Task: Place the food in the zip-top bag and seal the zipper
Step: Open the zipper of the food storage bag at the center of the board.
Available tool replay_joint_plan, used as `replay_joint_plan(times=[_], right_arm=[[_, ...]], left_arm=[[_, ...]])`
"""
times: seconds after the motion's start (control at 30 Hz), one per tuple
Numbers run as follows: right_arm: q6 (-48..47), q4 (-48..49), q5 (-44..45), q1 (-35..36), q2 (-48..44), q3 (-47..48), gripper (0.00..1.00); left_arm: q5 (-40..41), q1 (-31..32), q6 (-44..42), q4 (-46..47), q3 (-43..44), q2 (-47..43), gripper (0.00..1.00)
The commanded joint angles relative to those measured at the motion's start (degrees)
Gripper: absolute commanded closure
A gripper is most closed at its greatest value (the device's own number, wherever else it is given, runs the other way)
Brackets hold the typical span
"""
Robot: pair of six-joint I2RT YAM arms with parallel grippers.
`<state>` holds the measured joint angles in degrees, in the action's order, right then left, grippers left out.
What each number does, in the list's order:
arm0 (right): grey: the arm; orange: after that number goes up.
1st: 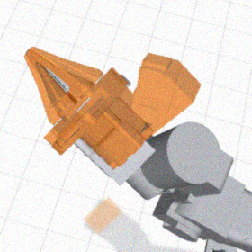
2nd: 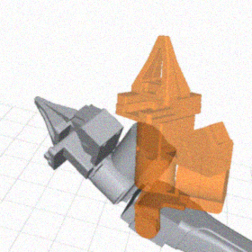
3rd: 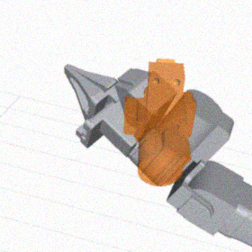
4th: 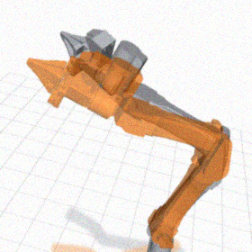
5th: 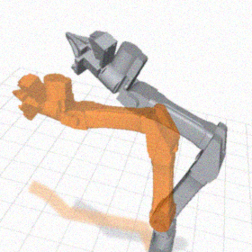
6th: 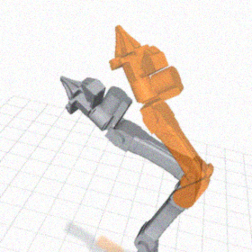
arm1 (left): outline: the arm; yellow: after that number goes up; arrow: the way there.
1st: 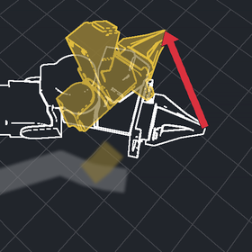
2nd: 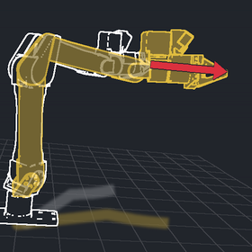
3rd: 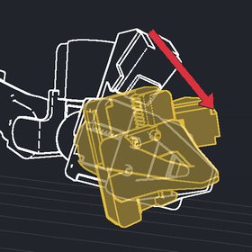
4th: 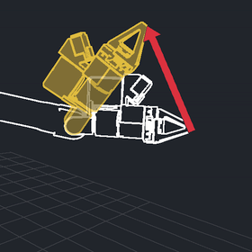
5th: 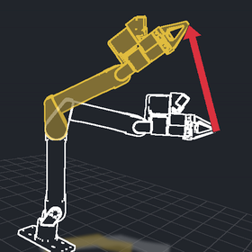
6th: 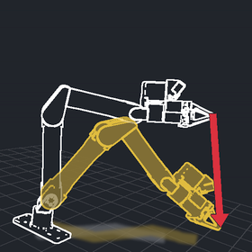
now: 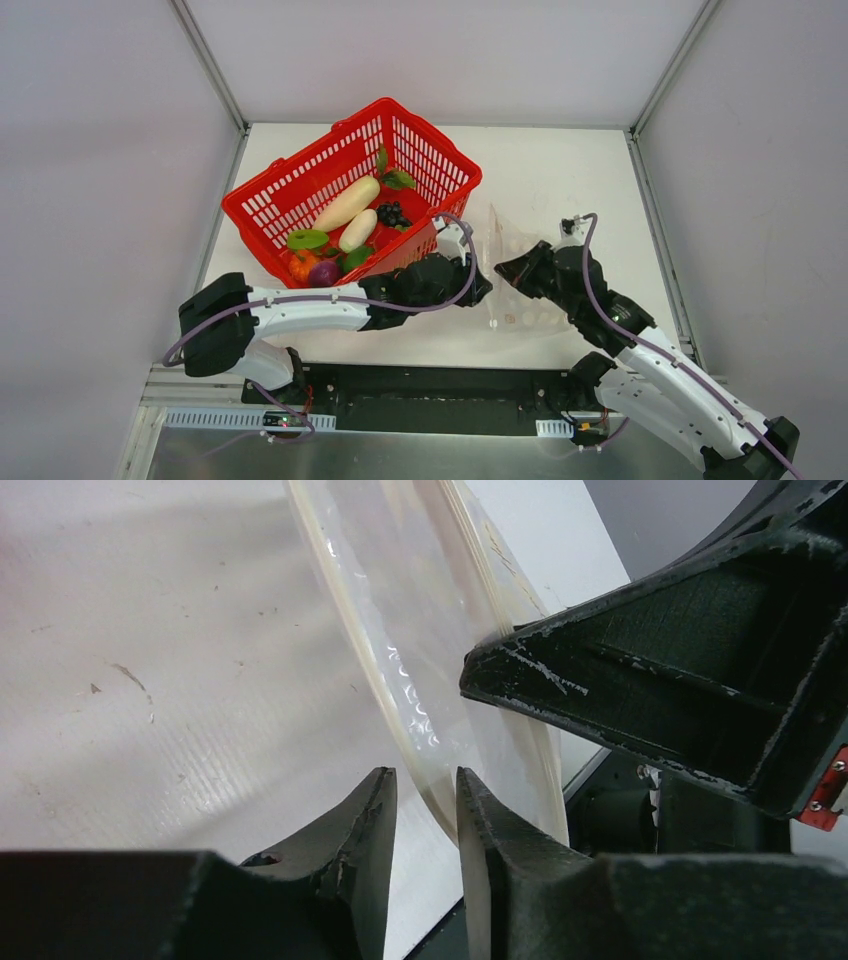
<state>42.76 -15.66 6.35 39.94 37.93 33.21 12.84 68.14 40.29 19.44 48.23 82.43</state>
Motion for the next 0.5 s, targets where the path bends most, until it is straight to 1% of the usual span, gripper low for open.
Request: replay_joint_plan(times=[0.0, 0.07, 0.17, 0.33, 0.47], right_arm=[[-1.7, -0.7, -0.3, -0.2, -0.7, 3.9, 1.00], [-2.6, -2.2, -0.2, -0.2, 0.0, 5.0, 1.00], [-5.0, -10.0, 3.2, -0.2, 2.8, 9.4, 1.00], [-11.2, -25.1, 8.6, -0.2, 8.6, 19.0, 1.00], [-13.8, -35.2, 13.5, 0.0, 13.1, 25.7, 1.00]], left_arm=[[0.7, -0.4, 0.0, -1.4, 1.2, -0.4, 0.75], [1.9, -0.4, -0.2, -4.1, 2.1, -0.6, 0.82], [5.6, -0.4, 0.1, -11.4, 4.6, -0.7, 0.92], [10.8, -0.4, 0.1, -16.5, 5.6, -1.6, 0.98], [11.5, -0.3, -1.2, -18.0, 7.7, -1.0, 1.00]])
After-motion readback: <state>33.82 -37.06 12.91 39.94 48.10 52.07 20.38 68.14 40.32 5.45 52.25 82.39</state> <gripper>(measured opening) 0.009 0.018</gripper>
